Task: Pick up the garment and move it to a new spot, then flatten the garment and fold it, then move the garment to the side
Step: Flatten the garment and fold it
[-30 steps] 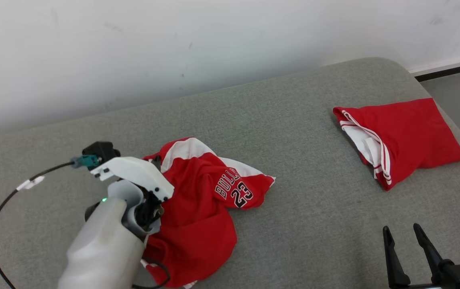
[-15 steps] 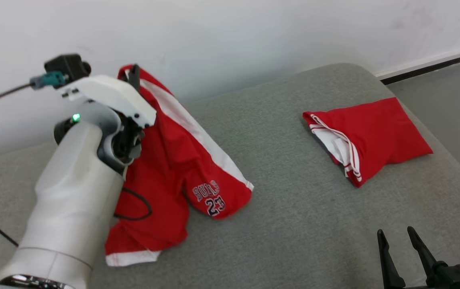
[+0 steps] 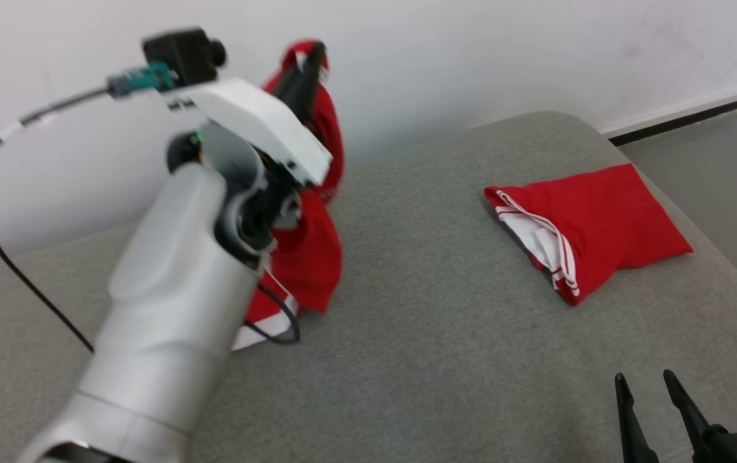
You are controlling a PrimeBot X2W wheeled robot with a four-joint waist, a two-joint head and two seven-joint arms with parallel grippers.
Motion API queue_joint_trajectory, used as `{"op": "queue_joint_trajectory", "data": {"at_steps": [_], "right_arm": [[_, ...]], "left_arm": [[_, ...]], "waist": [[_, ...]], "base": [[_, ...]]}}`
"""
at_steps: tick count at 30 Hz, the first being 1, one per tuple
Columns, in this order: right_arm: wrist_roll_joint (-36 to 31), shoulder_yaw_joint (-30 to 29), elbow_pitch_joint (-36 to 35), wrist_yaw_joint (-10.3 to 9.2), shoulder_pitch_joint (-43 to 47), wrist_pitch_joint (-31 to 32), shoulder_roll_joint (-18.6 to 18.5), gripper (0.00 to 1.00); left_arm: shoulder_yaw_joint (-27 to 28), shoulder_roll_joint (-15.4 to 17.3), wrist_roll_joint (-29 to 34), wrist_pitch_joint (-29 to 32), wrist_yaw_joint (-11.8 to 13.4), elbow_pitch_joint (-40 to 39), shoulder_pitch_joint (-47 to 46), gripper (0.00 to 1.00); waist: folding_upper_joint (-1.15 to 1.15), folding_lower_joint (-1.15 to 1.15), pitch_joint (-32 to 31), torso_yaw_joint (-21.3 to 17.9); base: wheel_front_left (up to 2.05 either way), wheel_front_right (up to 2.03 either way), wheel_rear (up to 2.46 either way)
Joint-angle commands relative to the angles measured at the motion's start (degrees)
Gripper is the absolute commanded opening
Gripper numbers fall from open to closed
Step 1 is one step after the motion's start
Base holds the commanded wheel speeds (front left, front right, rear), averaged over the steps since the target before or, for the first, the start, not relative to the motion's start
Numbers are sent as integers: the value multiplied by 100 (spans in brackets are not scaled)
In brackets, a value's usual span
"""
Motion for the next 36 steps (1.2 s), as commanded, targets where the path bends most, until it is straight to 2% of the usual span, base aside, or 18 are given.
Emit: {"op": "queue_joint_trajectory", "data": {"at_steps": [1,6,10,14,17,22,30,36], "right_arm": [[-2,-13,-20,-16,56,6,-8,100],[-3,-91,-36,-16,57,6,0,100],[-32,-149,-31,-16,90,6,-6,100],[-41,-168,-13,-16,166,6,-39,100],[-55,-153,1,-16,199,6,-51,100],[-60,-160,8,-16,259,6,-60,100],[-61,-175,25,-16,283,6,-122,100],[-64,-184,-5,-16,337,6,-145,100]], "left_arm": [[-47,-53,-128,55,-43,-145,278,0],[-490,-239,-473,256,-116,-1088,1185,0],[-1126,-269,-832,480,-58,-2044,2275,0],[-1679,-254,-897,512,185,-2832,3332,0],[-1801,-77,-879,382,333,-3116,3972,0],[-1713,263,-870,65,495,-3267,4729,0],[-1550,919,-758,-275,514,-3052,5436,0],[-1169,1241,-835,-740,456,-2610,5687,0]], "waist": [[0,0,8,96],[0,0,41,378],[0,0,11,575],[0,0,-39,785],[0,0,-56,940],[0,0,-92,1178],[0,0,-190,1444],[0,0,-245,1593]], "base": [[0,0,0],[0,0,0],[0,0,0],[0,0,0],[0,0,0],[0,0,0],[0,0,0],[0,0,0]]}}
